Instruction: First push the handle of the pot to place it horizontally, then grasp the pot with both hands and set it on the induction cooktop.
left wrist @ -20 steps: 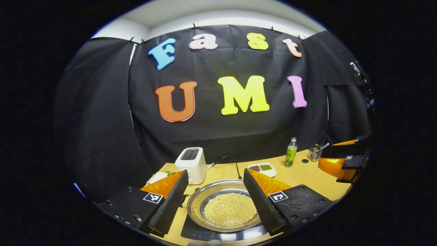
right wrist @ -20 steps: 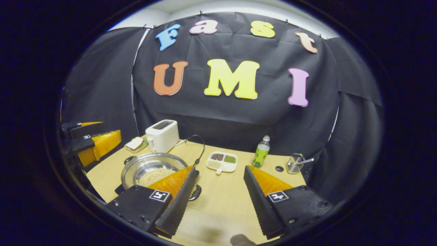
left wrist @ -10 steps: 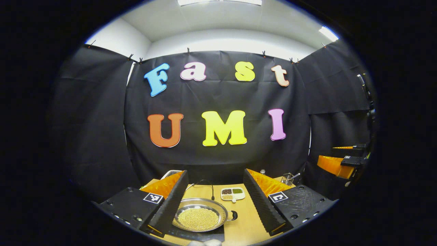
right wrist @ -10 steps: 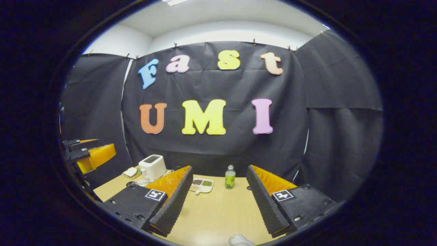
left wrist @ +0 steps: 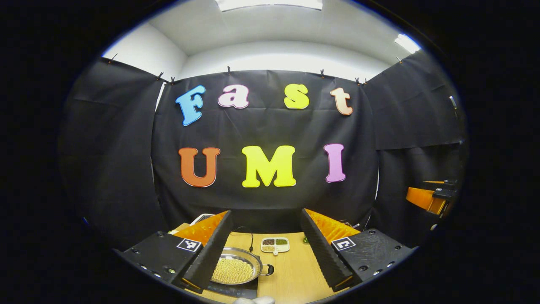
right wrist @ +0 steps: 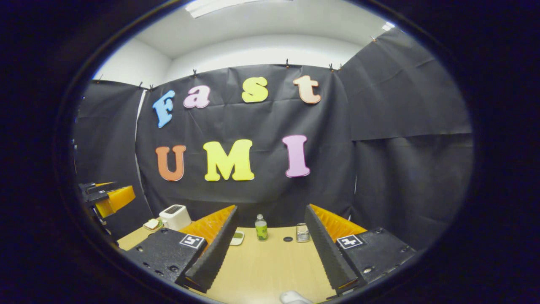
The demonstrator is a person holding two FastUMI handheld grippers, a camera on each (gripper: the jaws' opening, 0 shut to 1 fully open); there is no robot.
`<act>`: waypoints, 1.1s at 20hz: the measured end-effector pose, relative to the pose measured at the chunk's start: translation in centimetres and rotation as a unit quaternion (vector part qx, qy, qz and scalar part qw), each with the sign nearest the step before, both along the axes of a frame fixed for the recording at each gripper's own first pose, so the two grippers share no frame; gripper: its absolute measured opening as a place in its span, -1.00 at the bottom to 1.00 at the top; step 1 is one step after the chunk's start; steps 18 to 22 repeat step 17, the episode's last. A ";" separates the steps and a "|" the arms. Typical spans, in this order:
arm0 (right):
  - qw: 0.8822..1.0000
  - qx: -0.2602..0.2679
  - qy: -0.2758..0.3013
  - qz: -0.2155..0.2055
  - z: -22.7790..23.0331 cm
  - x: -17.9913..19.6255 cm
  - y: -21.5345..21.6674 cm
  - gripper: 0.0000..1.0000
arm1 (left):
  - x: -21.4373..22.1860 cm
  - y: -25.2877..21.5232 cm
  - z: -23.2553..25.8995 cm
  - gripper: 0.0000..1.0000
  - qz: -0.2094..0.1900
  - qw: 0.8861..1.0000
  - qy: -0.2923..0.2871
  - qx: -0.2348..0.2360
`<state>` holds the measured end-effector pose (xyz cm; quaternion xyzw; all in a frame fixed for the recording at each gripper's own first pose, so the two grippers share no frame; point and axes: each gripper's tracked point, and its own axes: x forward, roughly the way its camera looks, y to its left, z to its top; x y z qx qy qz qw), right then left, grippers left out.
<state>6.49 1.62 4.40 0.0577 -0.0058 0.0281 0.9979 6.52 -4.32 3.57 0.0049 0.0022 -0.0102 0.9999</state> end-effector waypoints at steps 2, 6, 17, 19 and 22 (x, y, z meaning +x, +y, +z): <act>1.000 0.005 0.002 -0.001 0.1 -0.1 -0.7 0.97 | -0.4 -0.1 0.0 0.92 0.003 1.000 0.002 0.002; 1.000 0.005 -0.001 0.000 0.8 -0.3 -1.4 0.97 | -0.9 -0.2 0.9 0.92 0.005 1.000 -0.001 -0.002; 1.000 -0.002 -0.004 0.006 1.1 -0.8 -1.5 0.99 | -2.0 -1.3 1.8 0.92 0.001 1.000 -0.007 -0.008; 1.000 -0.002 -0.004 0.006 1.1 -0.8 -1.5 0.99 | -2.0 -1.3 1.8 0.92 0.001 1.000 -0.007 -0.008; 1.000 -0.002 -0.004 0.006 1.1 -0.8 -1.5 0.99 | -2.0 -1.3 1.8 0.92 0.001 1.000 -0.007 -0.008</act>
